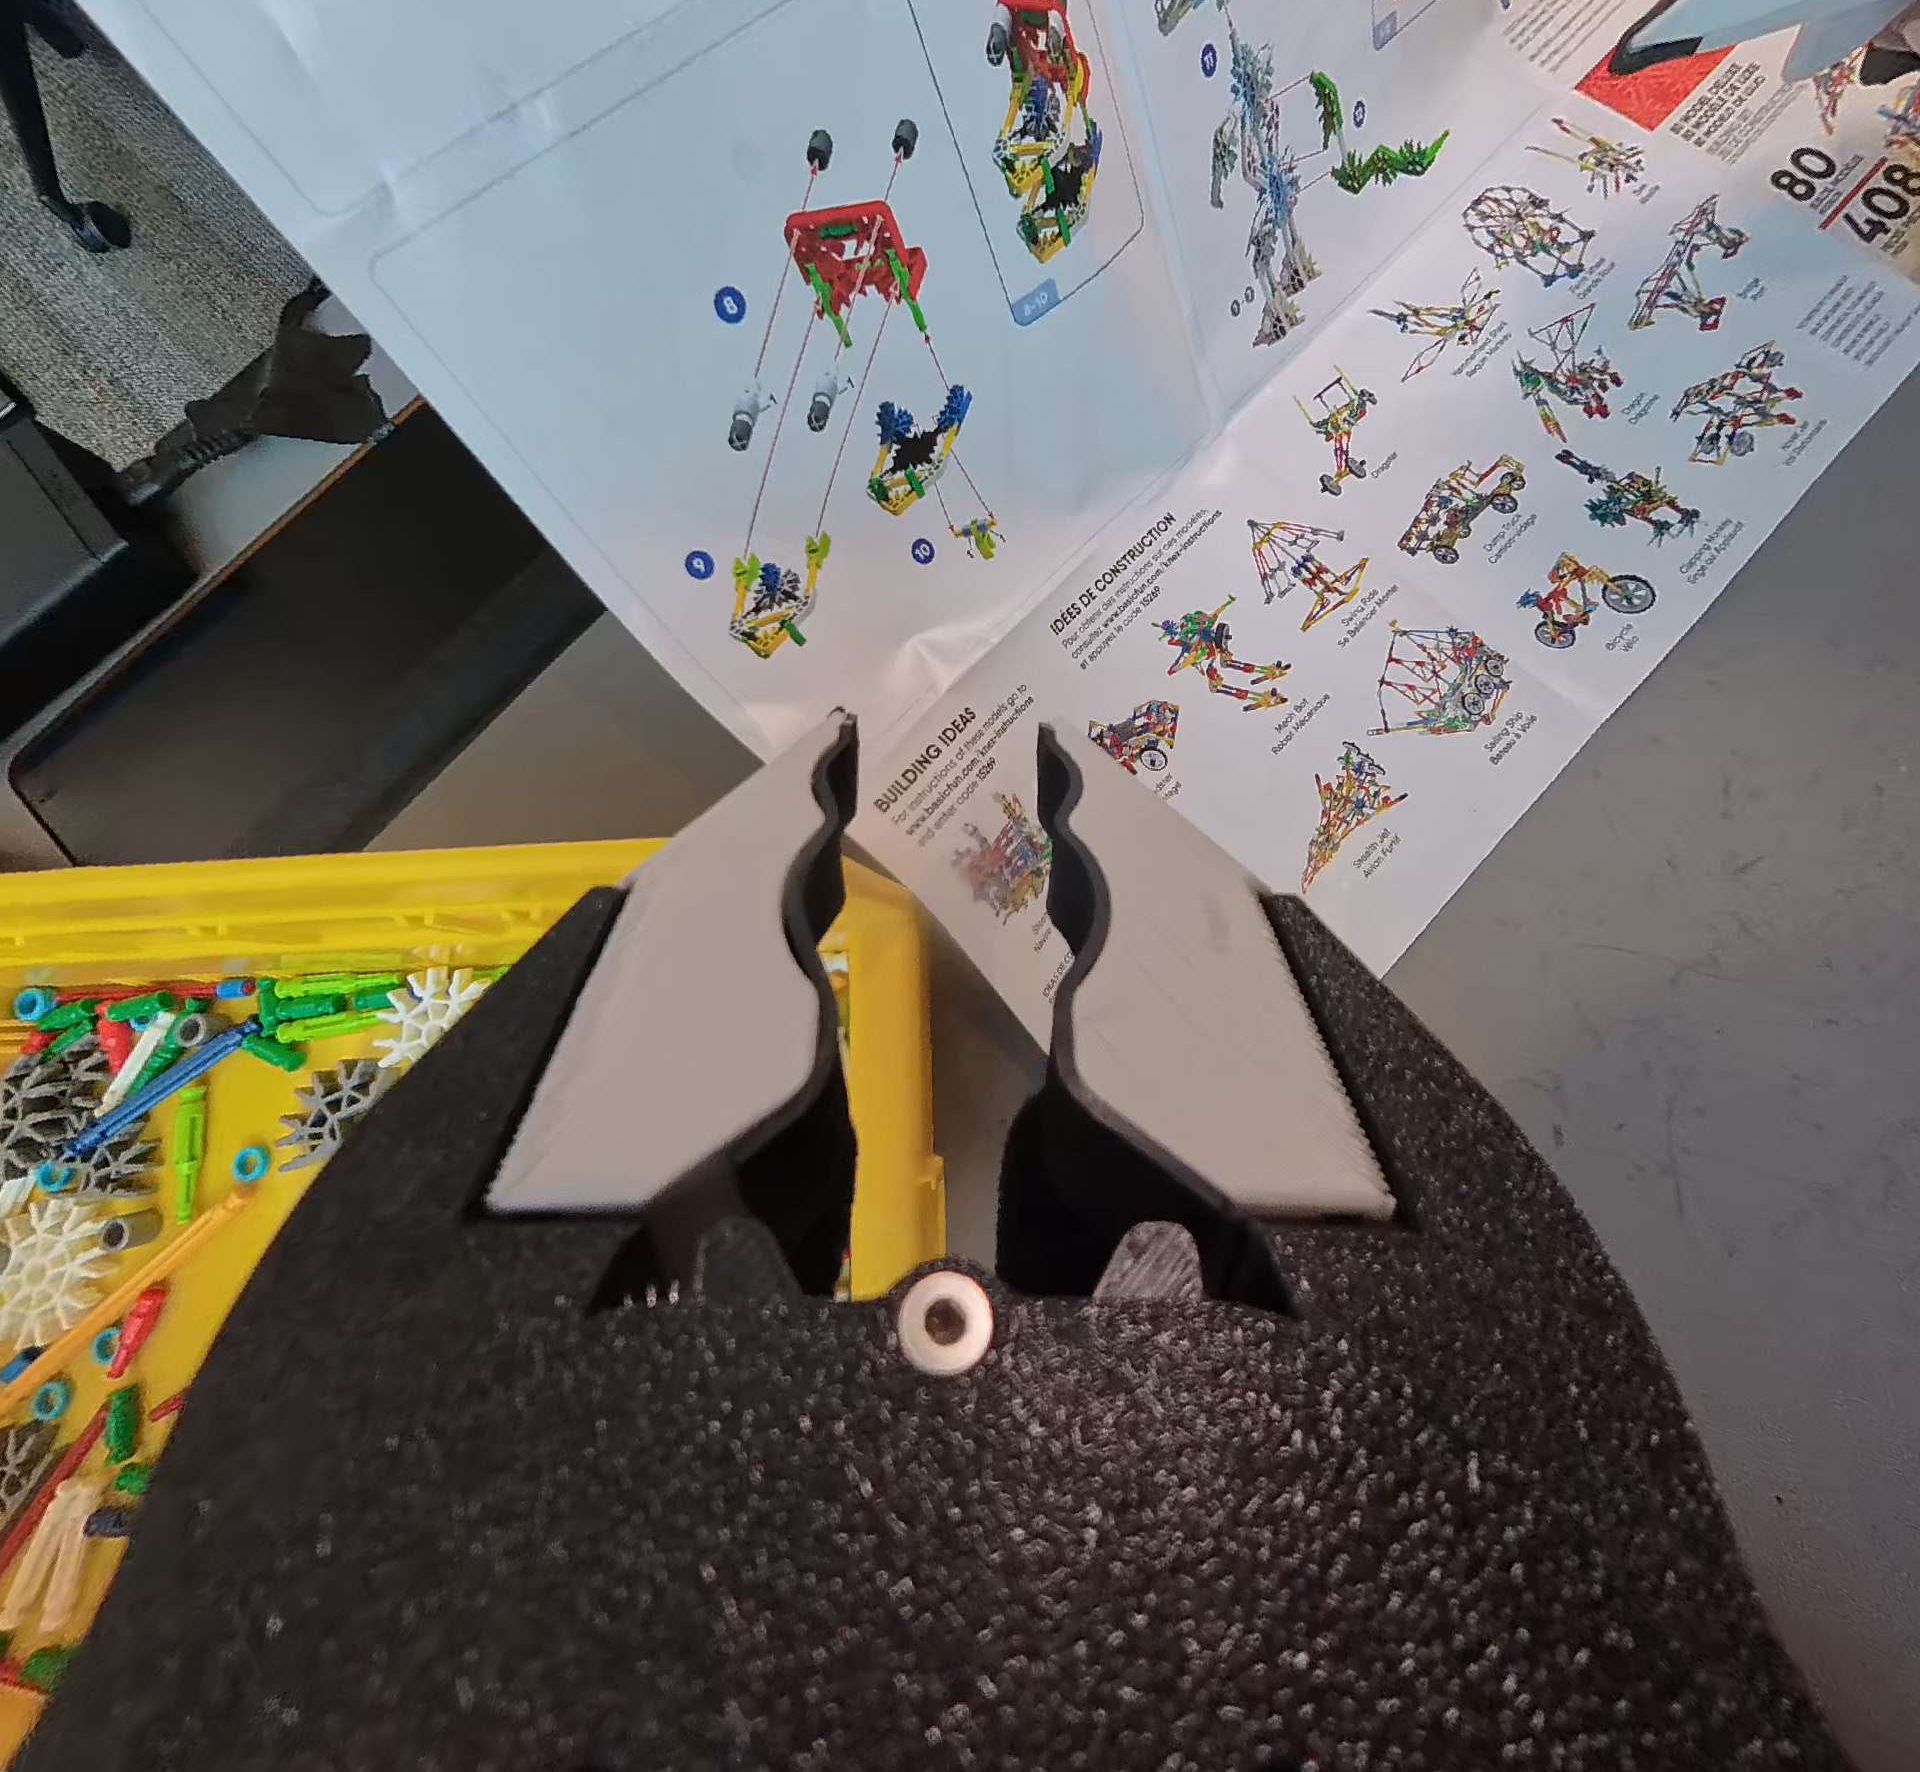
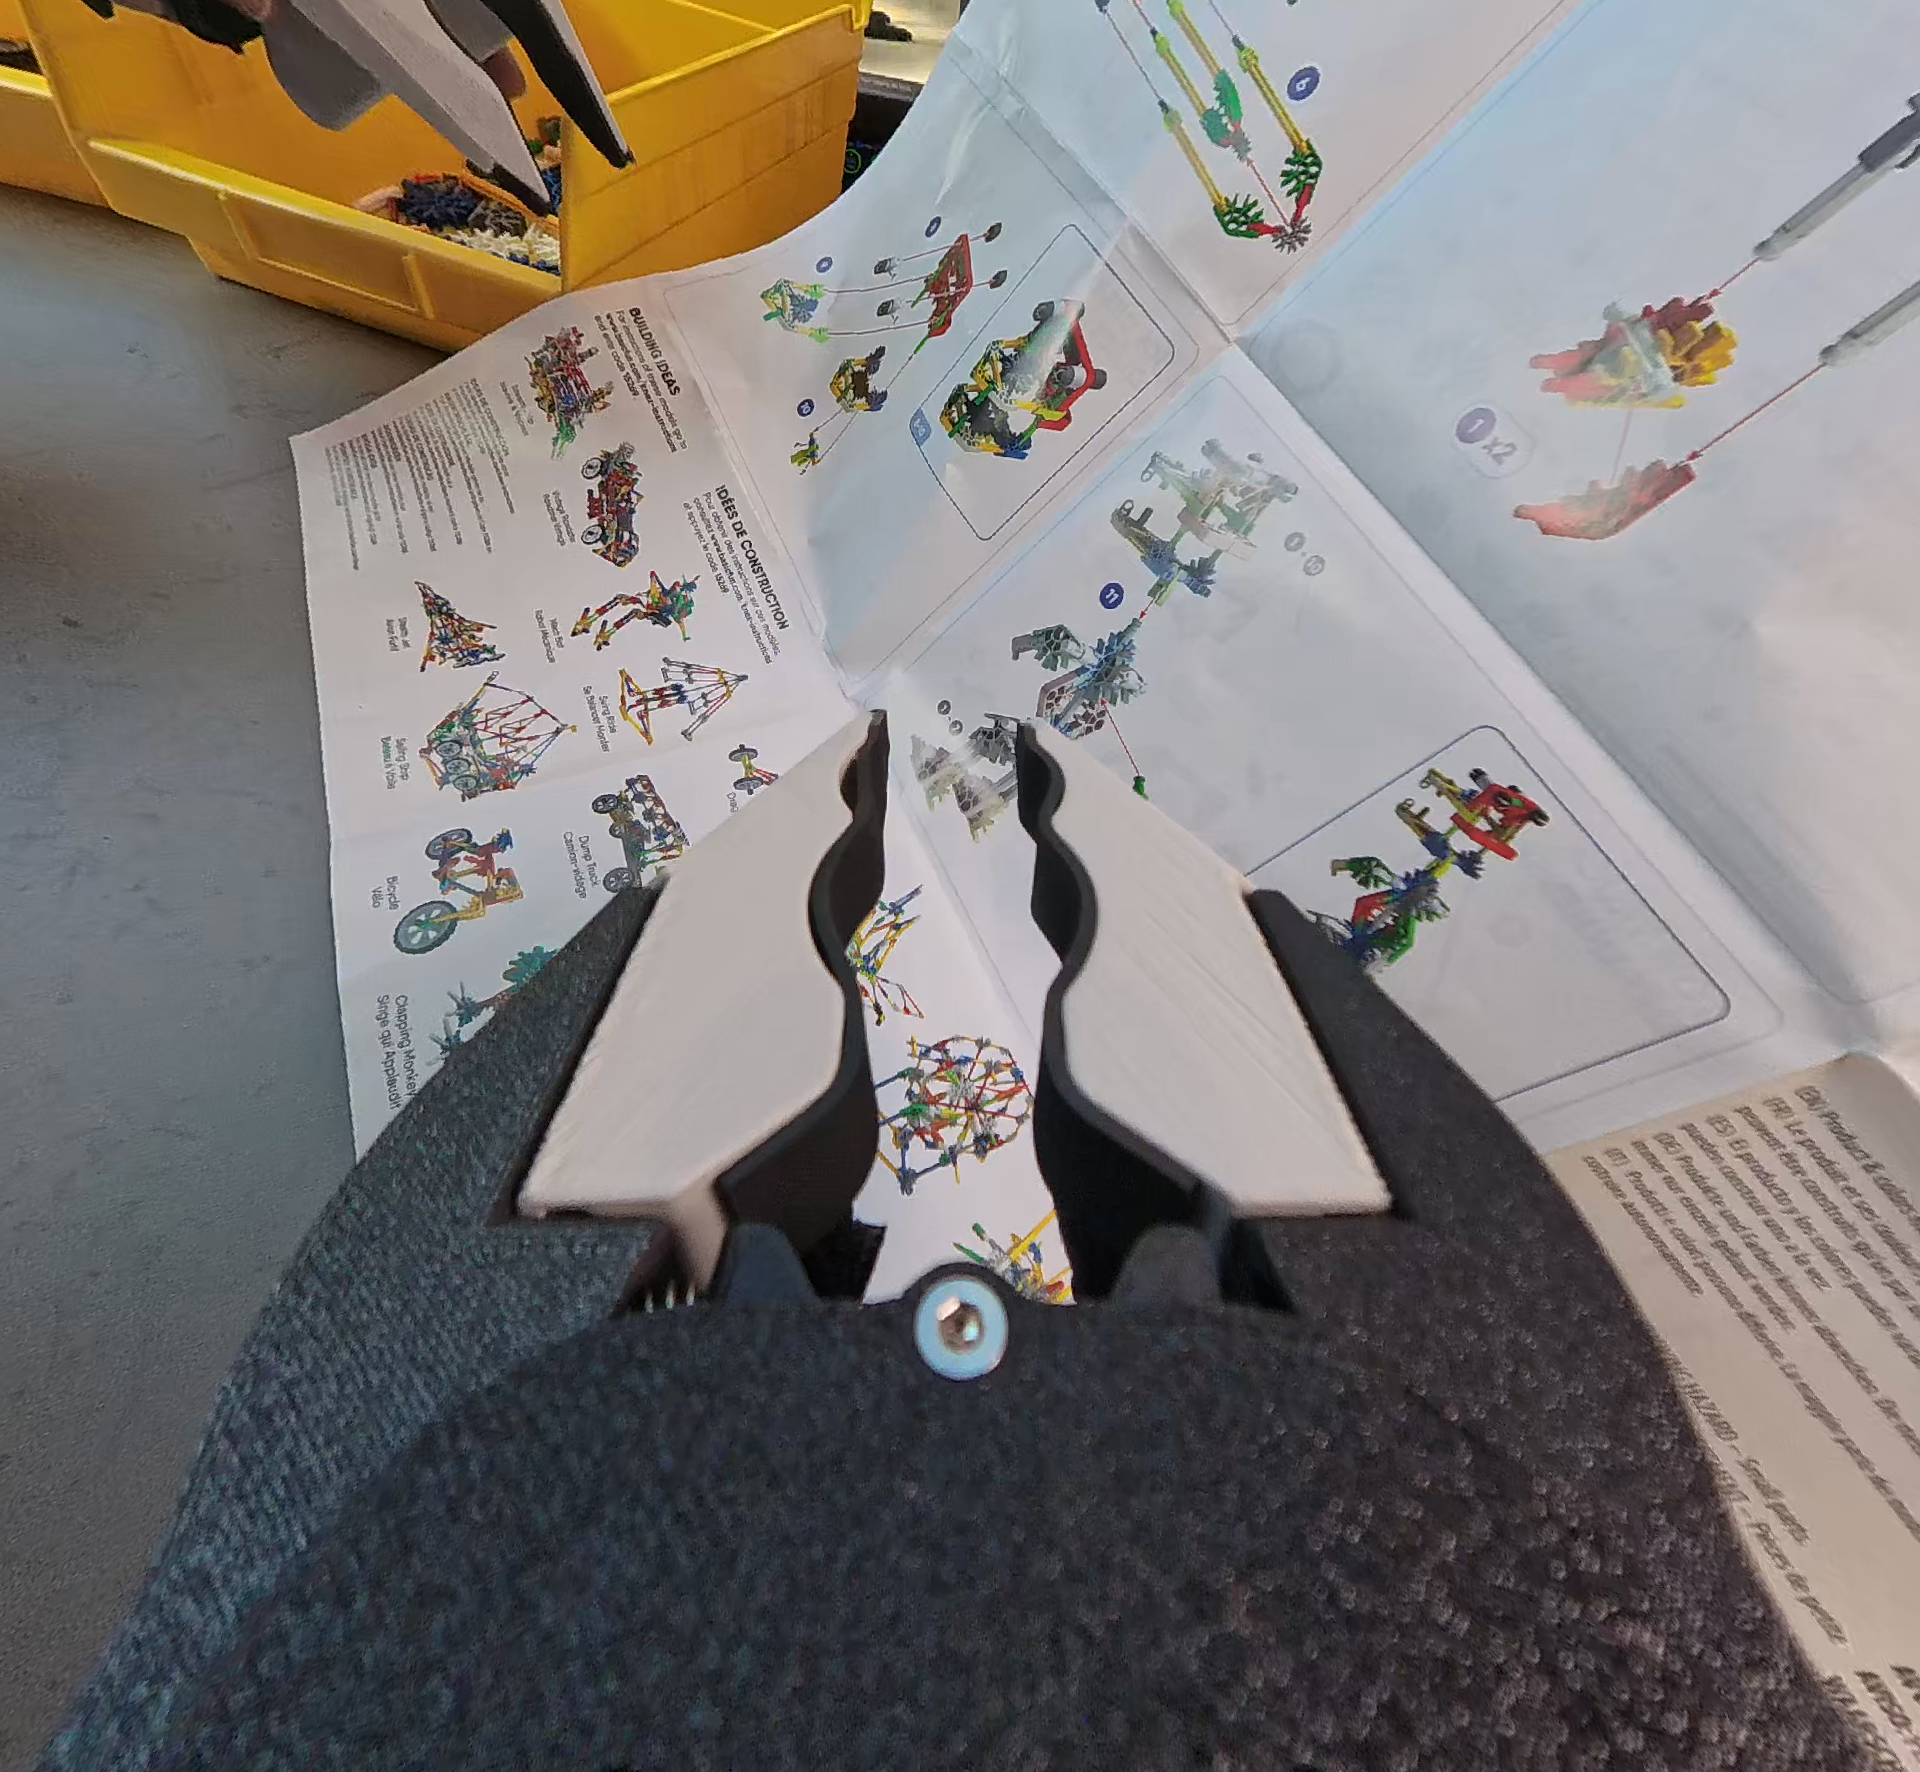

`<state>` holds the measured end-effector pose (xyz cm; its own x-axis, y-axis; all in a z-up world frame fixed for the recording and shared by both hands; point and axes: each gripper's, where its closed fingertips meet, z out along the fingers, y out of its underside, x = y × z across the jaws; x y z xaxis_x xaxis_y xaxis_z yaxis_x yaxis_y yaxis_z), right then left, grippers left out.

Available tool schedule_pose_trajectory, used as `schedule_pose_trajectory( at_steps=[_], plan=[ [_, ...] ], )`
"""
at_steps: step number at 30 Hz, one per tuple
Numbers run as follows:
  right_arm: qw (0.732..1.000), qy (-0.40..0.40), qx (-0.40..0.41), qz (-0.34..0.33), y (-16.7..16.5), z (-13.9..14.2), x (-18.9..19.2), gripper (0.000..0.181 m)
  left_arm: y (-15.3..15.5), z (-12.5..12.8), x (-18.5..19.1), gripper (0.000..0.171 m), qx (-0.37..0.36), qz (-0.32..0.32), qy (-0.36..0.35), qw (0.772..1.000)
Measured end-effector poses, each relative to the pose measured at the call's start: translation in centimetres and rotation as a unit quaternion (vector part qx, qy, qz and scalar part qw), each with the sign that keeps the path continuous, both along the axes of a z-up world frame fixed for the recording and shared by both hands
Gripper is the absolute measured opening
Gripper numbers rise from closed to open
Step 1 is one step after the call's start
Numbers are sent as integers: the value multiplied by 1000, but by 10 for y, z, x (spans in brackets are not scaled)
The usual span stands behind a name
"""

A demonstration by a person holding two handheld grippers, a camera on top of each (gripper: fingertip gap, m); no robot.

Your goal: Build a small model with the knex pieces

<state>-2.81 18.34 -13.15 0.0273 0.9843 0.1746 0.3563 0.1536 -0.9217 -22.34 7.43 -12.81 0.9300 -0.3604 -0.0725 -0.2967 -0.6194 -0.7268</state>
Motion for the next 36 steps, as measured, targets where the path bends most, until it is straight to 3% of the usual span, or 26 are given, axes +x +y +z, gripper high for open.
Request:
schedule_pose_trajectory(
  at_steps=[21, 36],
  plan=[
    [1000, -11, -1, 10, -6, -6, -3, 24, 8, 6, -2, 34, 29, 14, -9, 999],
    [1000, -4, -1, 11, -9, -2, -5, 33, 29, 27, -19, 40, 122, 95, -30, 988]
  ],
)
